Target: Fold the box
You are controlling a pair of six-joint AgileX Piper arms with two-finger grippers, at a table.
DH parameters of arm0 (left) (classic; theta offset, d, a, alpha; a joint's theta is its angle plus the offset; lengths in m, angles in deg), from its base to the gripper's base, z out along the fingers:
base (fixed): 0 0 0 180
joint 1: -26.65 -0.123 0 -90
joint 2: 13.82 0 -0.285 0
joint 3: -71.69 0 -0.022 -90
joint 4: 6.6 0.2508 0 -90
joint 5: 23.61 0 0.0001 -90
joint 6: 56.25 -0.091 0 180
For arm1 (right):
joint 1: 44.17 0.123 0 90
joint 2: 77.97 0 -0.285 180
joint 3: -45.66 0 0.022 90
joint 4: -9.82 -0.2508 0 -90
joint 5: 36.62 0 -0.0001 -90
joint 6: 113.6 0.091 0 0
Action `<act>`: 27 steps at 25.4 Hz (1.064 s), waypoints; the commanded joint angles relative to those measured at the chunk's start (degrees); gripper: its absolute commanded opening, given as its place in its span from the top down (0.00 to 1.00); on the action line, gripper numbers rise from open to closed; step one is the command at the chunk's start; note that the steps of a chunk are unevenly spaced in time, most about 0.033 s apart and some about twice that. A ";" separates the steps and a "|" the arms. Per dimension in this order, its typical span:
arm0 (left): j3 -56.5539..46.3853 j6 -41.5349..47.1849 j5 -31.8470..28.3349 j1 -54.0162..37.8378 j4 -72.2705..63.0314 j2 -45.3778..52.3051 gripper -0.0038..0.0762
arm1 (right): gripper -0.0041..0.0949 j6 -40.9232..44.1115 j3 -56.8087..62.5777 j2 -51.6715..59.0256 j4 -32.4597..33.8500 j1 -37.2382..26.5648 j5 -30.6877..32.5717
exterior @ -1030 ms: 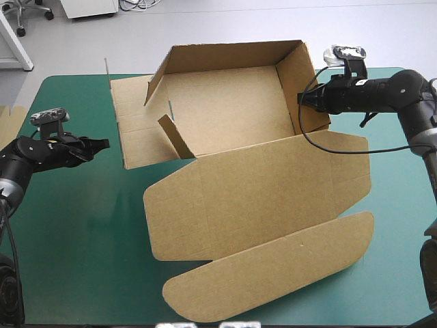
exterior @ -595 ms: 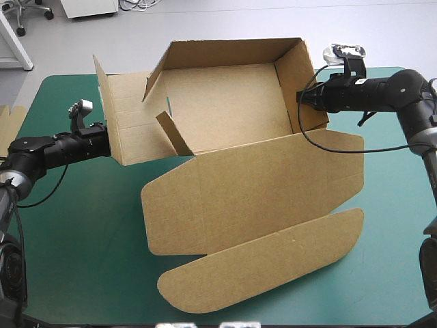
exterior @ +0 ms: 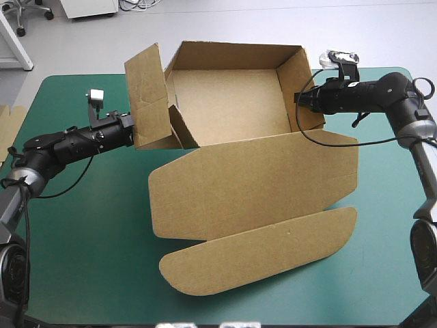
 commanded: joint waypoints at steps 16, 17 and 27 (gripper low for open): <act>6.83 -0.20 -2.45 9.64 -7.60 1.78 0.73 | 0.97 1.57 -1.73 2.43 1.43 -0.21 -1.57; 7.36 -0.20 -3.19 9.76 -7.76 1.78 0.73 | 0.97 1.98 -1.73 2.43 2.14 -0.21 -1.57; 10.55 3.93 -4.20 10.85 -4.17 1.76 0.46 | 0.97 3.66 -1.73 2.43 4.99 -0.21 -1.91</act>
